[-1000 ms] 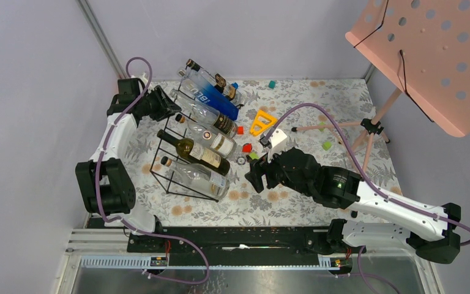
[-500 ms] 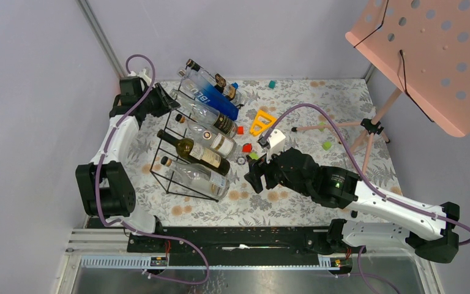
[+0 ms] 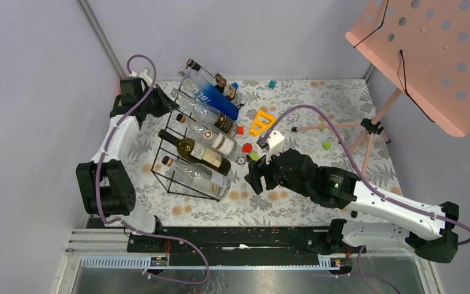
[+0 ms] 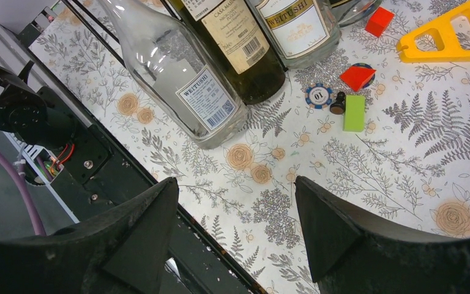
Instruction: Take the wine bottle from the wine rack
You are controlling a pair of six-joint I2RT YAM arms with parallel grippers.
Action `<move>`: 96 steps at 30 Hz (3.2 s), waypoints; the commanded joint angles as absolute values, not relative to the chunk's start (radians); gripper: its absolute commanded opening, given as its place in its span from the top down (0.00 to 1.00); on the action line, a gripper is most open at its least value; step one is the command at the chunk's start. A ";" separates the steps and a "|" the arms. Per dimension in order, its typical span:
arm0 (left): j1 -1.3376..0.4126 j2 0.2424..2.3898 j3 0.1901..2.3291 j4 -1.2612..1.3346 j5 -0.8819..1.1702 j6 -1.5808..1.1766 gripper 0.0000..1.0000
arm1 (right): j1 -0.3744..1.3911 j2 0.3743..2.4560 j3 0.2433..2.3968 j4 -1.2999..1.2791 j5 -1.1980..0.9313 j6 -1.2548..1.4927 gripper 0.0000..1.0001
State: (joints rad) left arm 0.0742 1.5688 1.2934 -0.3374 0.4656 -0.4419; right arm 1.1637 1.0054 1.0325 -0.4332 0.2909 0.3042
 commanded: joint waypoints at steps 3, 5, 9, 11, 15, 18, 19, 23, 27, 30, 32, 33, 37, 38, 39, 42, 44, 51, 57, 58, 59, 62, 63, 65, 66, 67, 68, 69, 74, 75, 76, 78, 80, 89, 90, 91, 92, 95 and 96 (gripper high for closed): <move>0.058 1.624 1.331 -0.259 0.563 -0.410 1.00 | 1.157 0.997 1.025 -0.410 0.283 0.315 0.23; 0.058 1.650 1.349 -0.266 0.599 -0.397 1.00 | 1.157 0.997 1.022 -0.410 0.284 0.315 0.23; 0.058 1.671 1.361 -0.275 0.641 -0.343 1.00 | 1.157 0.994 1.018 -0.410 0.281 0.314 0.23; 0.058 1.668 1.361 -0.275 0.685 -0.298 1.00 | 1.157 0.994 1.014 -0.410 0.281 0.312 0.23; 0.058 1.668 1.378 -0.311 0.711 -0.200 1.00 | 1.157 0.991 1.007 -0.411 0.281 0.310 0.23; 0.058 1.672 1.391 -0.336 0.728 -0.135 1.00 | 1.157 0.988 1.007 -0.415 0.278 0.311 0.23; 0.058 1.675 1.393 -0.338 0.732 -0.118 1.00 | 1.157 0.988 1.009 -0.420 0.277 0.313 0.23; 0.058 1.695 1.417 -0.373 0.785 -0.027 1.00 | 1.157 0.981 1.010 -0.439 0.276 0.314 0.23; 0.057 1.734 1.473 -0.467 0.878 0.109 1.00 | 1.157 0.977 1.011 -0.449 0.276 0.314 0.23; 0.057 1.754 1.494 -0.502 0.922 0.162 1.00 | 1.157 0.980 1.015 -0.462 0.276 0.314 0.23; 0.057 1.763 1.504 -0.516 0.934 0.192 1.00 | 1.157 0.981 1.014 -0.465 0.275 0.315 0.23; 0.057 1.765 1.509 -0.522 0.935 0.207 1.00 | 1.157 0.982 1.013 -0.467 0.275 0.316 0.23; 0.056 1.775 1.520 -0.532 0.910 0.257 1.00 | 1.157 0.980 1.011 -0.471 0.275 0.326 0.23; 0.055 1.776 1.522 -0.535 0.902 0.271 1.00 | 1.157 0.980 1.011 -0.471 0.273 0.329 0.23; 0.055 1.778 1.527 -0.549 0.899 0.297 1.00 | 1.157 0.981 1.011 -0.473 0.272 0.333 0.23; 0.055 1.772 1.547 -0.607 0.887 0.420 1.00 | 1.157 0.984 1.014 -0.484 0.254 0.353 0.23; 0.055 1.763 1.546 -0.637 0.887 0.503 1.00 | 1.157 0.987 1.013 -0.485 0.220 0.363 0.23; 0.055 1.792 1.580 -0.734 0.952 0.655 1.00 | 1.157 1.025 1.054 -0.544 0.209 0.363 0.25; 0.052 1.850 1.667 -0.846 1.010 0.757 1.00 | 1.157 1.030 1.066 -0.549 0.218 0.357 0.25; 0.052 1.856 1.675 -0.865 1.022 0.776 1.00 | 1.157 1.031 1.067 -0.552 0.218 0.355 0.25; 0.052 1.862 1.687 -0.884 1.033 0.798 1.00 | 1.157 1.035 1.069 -0.553 0.219 0.355 0.25; 0.052 1.883 1.723 -0.926 1.061 0.847 1.00 | 1.157 1.045 1.071 -0.558 0.218 0.353 0.25; 0.051 1.890 1.737 -0.945 1.071 0.867 1.00 | 1.157 1.048 1.071 -0.558 0.219 0.352 0.25; 0.049 1.906 1.763 -0.983 1.084 0.899 1.00 | 1.157 1.051 1.071 -0.558 0.219 0.348 0.25; 0.048 1.915 1.777 -1.007 1.089 0.914 1.00 | 1.158 1.053 1.073 -0.558 0.219 0.345 0.25; 0.046 1.924 1.792 -1.025 1.091 0.927 1.00 | 1.157 1.057 1.074 -0.559 0.219 0.344 0.24; 0.043 1.935 1.808 -1.045 1.092 0.943 1.00 | 1.157 1.059 1.078 -0.562 0.219 0.341 0.24; 0.037 1.944 1.823 -1.057 1.091 0.955 1.00 | 1.157 1.062 1.080 -0.564 0.219 0.338 0.24; 0.005 1.979 1.874 -1.115 1.055 1.010 1.00 | 1.157 1.074 1.091 -0.567 0.224 0.328 0.24; -0.020 1.985 1.885 -1.116 1.040 1.015 1.00 | 1.157 1.076 1.092 -0.568 0.225 0.328 0.24; -0.030 1.991 1.894 -1.117 1.026 1.015 1.00 | 1.157 1.077 1.092 -0.568 0.225 0.327 0.24; -0.043 2.008 1.913 -1.119 1.002 1.011 1.00 | 1.157 1.078 1.092 -0.570 0.225 0.327 0.24; -0.045 2.023 1.935 -1.134 0.999 1.019 1.00 | 1.157 1.079 1.091 -0.573 0.226 0.330 0.24; -0.048 2.053 1.984 -1.139 0.948 1.044 1.00 | 1.157 1.089 1.105 -0.590 0.229 0.319 0.24; -0.048 2.052 1.986 -1.125 0.943 1.033 1.00 | 1.157 1.089 1.107 -0.590 0.231 0.319 0.24; -0.048 2.049 1.983 -1.103 0.933 1.009 1.00 | 1.157 1.090 1.109 -0.592 0.232 0.318 0.24; -0.048 2.044 1.977 -1.082 0.917 0.993 1.00 | 1.157 1.089 1.110 -0.591 0.234 0.320 0.24; -0.044 2.026 1.956 -1.011 0.859 0.946 1.00 | 1.157 1.083 1.114 -0.592 0.244 0.322 0.23; -0.041 2.022 1.952 -0.993 0.838 0.932 1.00 | 1.157 1.082 1.114 -0.591 0.248 0.322 0.23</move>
